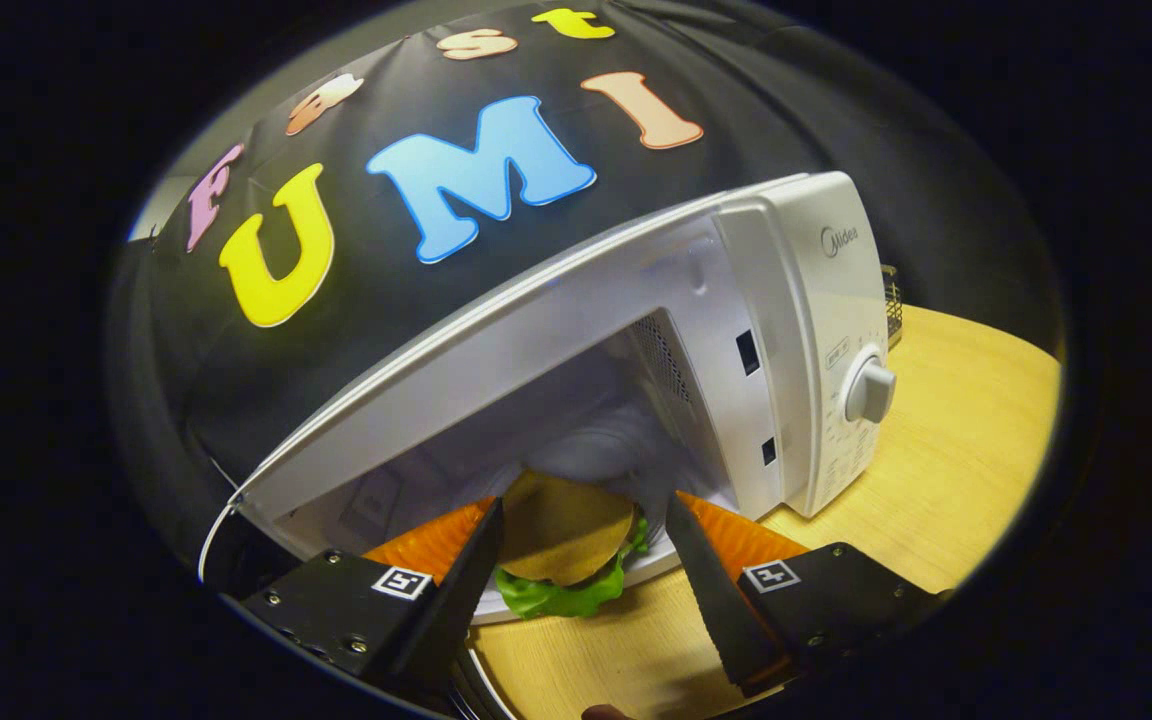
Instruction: Open the microwave, put the food inside, and close the microwave door.
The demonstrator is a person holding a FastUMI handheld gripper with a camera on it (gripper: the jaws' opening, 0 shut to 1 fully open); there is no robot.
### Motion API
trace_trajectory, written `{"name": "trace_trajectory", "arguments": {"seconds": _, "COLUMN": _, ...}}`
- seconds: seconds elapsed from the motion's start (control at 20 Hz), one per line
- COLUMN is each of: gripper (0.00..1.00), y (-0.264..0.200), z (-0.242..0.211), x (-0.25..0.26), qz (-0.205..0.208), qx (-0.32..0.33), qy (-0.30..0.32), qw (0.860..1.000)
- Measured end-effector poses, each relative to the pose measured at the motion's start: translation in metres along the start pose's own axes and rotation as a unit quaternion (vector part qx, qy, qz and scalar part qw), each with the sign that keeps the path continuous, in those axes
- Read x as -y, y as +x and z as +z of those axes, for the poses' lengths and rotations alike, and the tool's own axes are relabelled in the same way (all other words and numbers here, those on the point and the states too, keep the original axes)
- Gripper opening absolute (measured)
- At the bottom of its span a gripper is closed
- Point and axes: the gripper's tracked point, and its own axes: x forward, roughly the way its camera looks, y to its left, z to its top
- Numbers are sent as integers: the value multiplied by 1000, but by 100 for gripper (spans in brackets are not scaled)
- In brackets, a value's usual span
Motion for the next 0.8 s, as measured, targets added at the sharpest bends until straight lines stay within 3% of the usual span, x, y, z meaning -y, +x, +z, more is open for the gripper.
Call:
{"name": "trace_trajectory", "arguments": {"seconds": 0.4, "gripper": 97, "y": -104, "z": 40, "x": -16, "qz": 63, "qx": 24, "qy": -72, "qw": 995}}
{"name": "trace_trajectory", "arguments": {"seconds": 0.8, "gripper": 97, "y": -193, "z": 61, "x": -44, "qz": 143, "qx": 50, "qy": -136, "qw": 979}}
